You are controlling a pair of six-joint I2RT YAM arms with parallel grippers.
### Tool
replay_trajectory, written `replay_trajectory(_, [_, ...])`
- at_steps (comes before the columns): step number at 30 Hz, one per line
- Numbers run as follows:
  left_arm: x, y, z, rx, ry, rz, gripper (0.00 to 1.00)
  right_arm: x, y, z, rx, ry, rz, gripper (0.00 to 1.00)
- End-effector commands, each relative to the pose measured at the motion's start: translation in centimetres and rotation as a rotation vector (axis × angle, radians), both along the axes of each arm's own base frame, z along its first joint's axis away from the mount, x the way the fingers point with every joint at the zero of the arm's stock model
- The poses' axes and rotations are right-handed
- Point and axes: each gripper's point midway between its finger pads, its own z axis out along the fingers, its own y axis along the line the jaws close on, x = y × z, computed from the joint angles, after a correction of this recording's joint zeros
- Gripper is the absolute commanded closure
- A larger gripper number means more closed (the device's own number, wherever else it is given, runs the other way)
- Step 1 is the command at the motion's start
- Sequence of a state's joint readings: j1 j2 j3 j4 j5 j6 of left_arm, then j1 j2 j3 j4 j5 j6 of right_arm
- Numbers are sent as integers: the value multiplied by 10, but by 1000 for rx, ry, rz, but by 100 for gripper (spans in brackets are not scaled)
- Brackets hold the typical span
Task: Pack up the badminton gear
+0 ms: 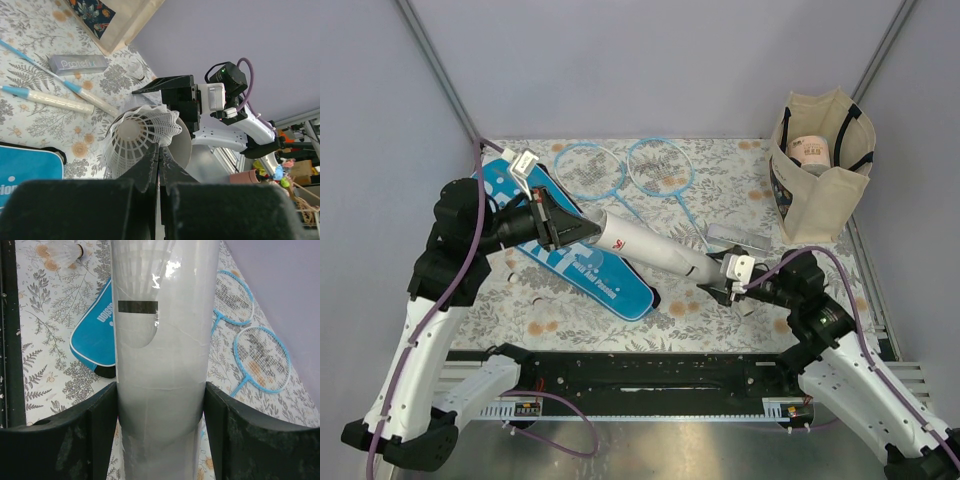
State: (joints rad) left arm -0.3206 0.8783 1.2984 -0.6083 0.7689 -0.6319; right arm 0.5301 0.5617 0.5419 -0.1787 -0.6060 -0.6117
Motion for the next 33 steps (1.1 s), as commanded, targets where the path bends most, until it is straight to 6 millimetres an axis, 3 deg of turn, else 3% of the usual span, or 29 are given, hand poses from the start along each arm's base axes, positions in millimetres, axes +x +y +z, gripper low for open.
replay_trajectory(1, [3,-10,3,-63,-2,-56,100,2,12,36,84,-106,54,45])
replay_trajectory(12, [9,-12,-23,-32,31,-48,100,14,24,48,142,-137,73,46])
replay_trajectory(15, [11,-11,-24,-22,13,-42,98,16,27,42,149,-115,76,46])
replay_trajectory(17, [12,-8,-19,-10,-23,-26,85,16,29,38,156,-86,80,46])
replay_trajectory(22, [14,12,19,45,-178,108,38,13,30,32,170,-21,80,46])
replay_trajectory(24, [14,21,36,52,-247,161,24,14,29,30,178,-5,66,46])
replay_trajectory(29, [14,39,72,46,-413,272,9,13,32,31,215,71,56,47])
replay_trajectory(33, [13,39,72,19,-465,280,4,7,39,56,379,126,90,50])
